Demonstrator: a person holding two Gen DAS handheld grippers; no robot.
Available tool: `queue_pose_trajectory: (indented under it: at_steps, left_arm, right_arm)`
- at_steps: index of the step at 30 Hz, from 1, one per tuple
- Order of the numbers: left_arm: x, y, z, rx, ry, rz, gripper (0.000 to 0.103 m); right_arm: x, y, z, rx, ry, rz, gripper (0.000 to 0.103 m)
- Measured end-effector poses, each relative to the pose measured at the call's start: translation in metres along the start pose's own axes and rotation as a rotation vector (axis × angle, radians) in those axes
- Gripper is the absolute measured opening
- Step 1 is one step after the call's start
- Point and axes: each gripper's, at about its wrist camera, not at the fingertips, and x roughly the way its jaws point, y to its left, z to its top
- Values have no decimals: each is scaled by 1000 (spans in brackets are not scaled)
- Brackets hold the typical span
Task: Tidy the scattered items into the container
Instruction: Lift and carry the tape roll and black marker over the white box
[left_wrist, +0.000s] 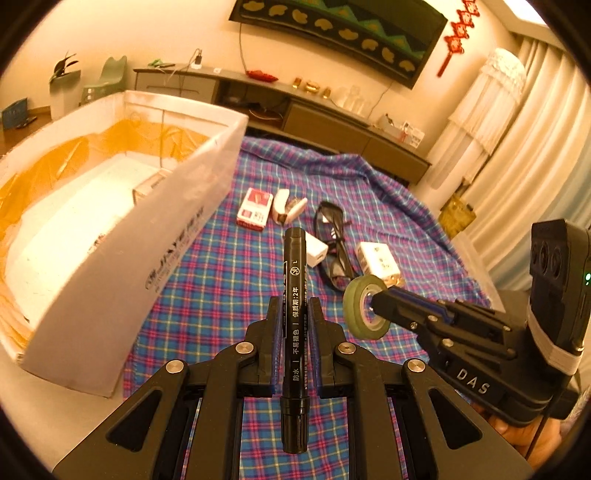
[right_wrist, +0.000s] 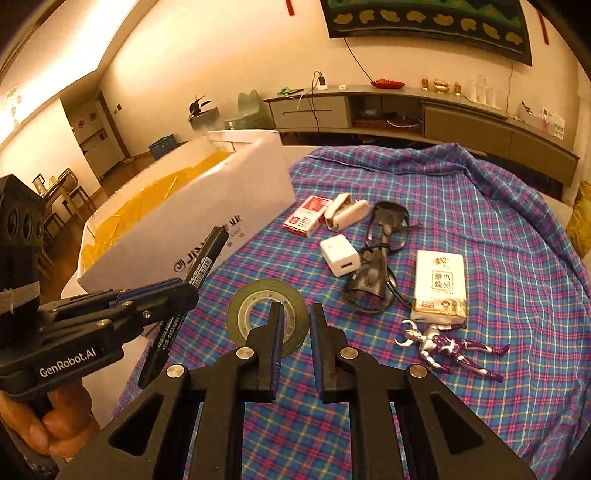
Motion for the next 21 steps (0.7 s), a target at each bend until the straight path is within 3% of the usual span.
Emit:
queue_pose_trajectory:
  at_steps: [12,21]
  left_arm:
    - [-45,16,23,-53,-104,-43,13]
    - [-83,52,46,-140,-190,-63,13]
  right_arm:
    - [-19,42,28,-39,-37,8,15]
    - [-27,85,67,-117,-63,2,15]
